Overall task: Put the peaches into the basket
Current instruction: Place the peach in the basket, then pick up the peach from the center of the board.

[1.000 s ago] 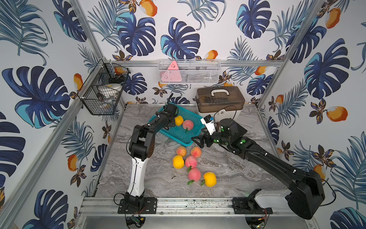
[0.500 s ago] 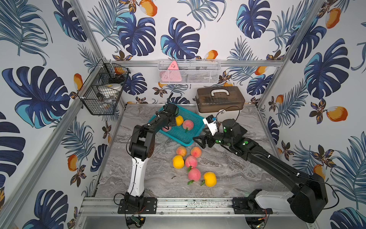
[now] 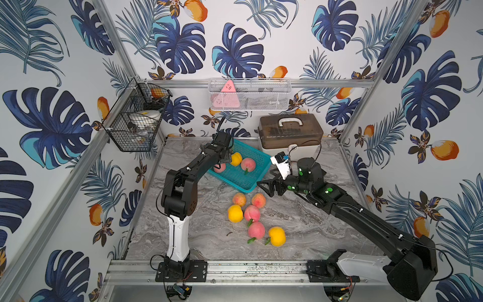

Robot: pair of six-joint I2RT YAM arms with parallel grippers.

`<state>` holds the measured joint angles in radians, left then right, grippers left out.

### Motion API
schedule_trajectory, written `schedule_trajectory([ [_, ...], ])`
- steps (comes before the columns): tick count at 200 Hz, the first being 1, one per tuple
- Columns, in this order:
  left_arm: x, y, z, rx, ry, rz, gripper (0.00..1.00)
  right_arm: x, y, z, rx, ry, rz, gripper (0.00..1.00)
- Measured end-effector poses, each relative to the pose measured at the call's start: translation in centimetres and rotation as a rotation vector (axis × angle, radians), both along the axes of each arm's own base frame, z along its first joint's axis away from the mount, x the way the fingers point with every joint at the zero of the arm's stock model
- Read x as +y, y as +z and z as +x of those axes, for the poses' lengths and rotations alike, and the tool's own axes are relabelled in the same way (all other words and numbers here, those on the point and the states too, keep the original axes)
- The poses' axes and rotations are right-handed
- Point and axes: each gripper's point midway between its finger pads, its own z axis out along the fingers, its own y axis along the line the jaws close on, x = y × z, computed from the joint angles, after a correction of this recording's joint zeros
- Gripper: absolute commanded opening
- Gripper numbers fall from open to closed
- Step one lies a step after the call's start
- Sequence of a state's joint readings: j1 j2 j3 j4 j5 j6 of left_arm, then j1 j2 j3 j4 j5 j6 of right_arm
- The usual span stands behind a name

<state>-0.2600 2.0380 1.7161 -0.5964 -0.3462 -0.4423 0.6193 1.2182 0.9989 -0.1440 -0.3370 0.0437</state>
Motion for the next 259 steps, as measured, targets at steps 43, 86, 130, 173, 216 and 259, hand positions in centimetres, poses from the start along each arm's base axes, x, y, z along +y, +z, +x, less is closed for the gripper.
schedule_trajectory([
  [43, -0.8, 2.9, -2.2, -0.023, -0.031, -0.025, 0.89, -1.2, -0.1, -0.4, 0.025, -0.041, -0.04, 1.0],
  [86, -1.9, 6.0, -4.7, -0.048, -0.078, -0.072, 0.89, -2.5, -0.2, -1.0, 0.07, -0.085, -0.071, 1.0],
  [130, -3.7, 7.5, -8.3, -0.03, -0.157, -0.124, 0.89, -3.7, -0.3, -2.8, 0.109, -0.082, -0.103, 1.0],
  [173, -5.3, 8.3, -12.0, 0.004, -0.238, -0.166, 0.89, -4.9, -0.6, -5.2, 0.137, -0.072, -0.126, 1.0],
  [216, -7.1, 9.3, -15.0, 0.031, -0.329, -0.207, 0.92, -5.8, -1.8, -6.9, 0.189, -0.079, -0.165, 1.0],
  [259, -8.2, 8.9, -18.3, 0.082, -0.41, -0.242, 0.95, -6.7, -3.3, -8.1, 0.243, -0.101, -0.197, 1.0],
])
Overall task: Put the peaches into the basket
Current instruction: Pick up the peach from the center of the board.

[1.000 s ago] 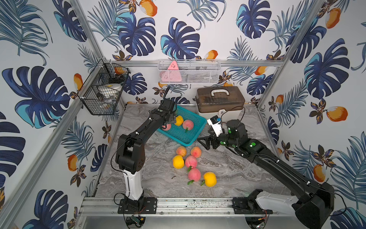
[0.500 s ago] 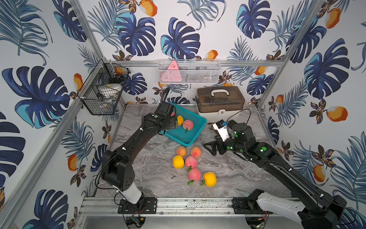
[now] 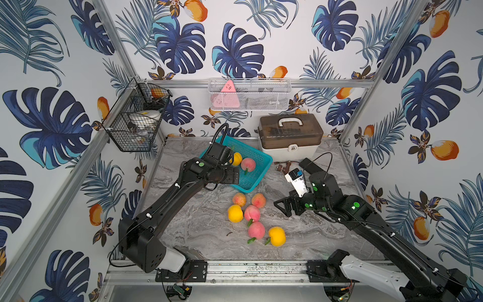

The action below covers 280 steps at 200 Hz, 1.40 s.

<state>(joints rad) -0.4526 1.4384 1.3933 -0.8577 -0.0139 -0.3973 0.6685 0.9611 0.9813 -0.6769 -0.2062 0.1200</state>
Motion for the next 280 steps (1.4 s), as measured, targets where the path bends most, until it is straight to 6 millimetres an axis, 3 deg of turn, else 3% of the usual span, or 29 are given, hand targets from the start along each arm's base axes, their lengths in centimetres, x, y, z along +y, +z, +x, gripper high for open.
schedule_trajectory([
  [58, -1.3, -1.2, -4.0, 0.066, -0.091, -0.042, 0.98, -0.6, -2.7, -1.6, 0.076, -0.023, -0.033, 1.0],
  [136, -2.6, -5.0, -7.9, 0.178, -0.136, -0.054, 0.99, 1.1, -5.2, -4.8, 0.119, 0.058, -0.044, 1.0],
  [280, -3.1, -9.9, -8.7, 0.268, -0.121, -0.014, 0.98, 6.1, -7.4, -7.0, 0.082, 0.188, 0.043, 1.0],
])
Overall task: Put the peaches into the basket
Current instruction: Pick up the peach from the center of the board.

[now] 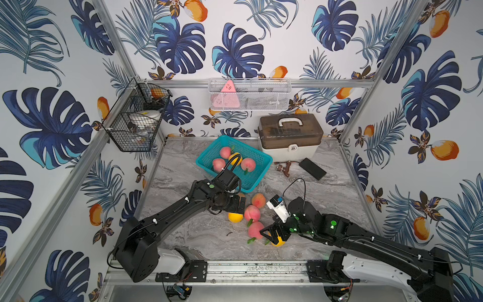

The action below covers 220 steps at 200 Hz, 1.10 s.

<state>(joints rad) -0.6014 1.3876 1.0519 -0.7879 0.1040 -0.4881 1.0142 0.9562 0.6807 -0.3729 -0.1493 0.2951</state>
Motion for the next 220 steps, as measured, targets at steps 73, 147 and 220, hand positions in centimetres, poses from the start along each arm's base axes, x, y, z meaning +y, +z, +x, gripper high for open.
schedule_trajectory([
  [73, -0.2, -2.2, 0.2, 0.031, -0.001, 0.016, 0.98, 1.3, -0.5, 0.4, -0.022, 0.02, 0.017, 1.0],
  [147, -0.3, -4.4, -0.1, 0.07, -0.006, 0.026, 0.97, 1.9, -0.8, 0.6, -0.026, 0.028, 0.02, 1.0],
  [220, -0.4, -6.1, 0.1, 0.091, -0.006, 0.042, 0.93, 2.1, -1.1, 0.7, -0.023, 0.03, 0.018, 1.0],
])
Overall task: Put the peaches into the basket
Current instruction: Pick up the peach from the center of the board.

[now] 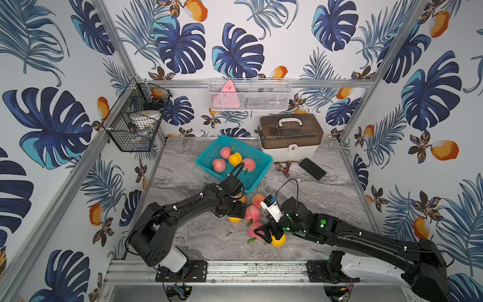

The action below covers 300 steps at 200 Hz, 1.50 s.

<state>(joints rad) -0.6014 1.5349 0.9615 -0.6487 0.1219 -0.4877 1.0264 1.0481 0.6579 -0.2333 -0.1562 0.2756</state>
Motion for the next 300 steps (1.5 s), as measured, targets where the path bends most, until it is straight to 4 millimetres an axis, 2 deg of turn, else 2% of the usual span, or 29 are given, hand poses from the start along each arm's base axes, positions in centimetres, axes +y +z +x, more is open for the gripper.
schedule_trajectory([
  [61, 0.0, -0.8, 0.3, 0.006, 0.002, 0.017, 0.84, 0.2, -0.1, 0.1, -0.004, 0.002, 0.001, 1.0],
  [158, 0.1, -0.4, 0.5, -0.012, -0.009, 0.023, 0.74, 0.3, 0.3, 0.4, -0.018, -0.005, 0.004, 1.0],
  [212, 0.4, 1.6, 0.7, -0.052, -0.004, 0.016, 0.73, 0.2, 0.9, 0.6, -0.03, -0.013, 0.013, 1.0],
  [300, 0.0, 7.0, 1.7, -0.139, 0.0, -0.023, 0.72, 0.2, 3.4, 1.2, -0.066, -0.037, 0.038, 1.0],
])
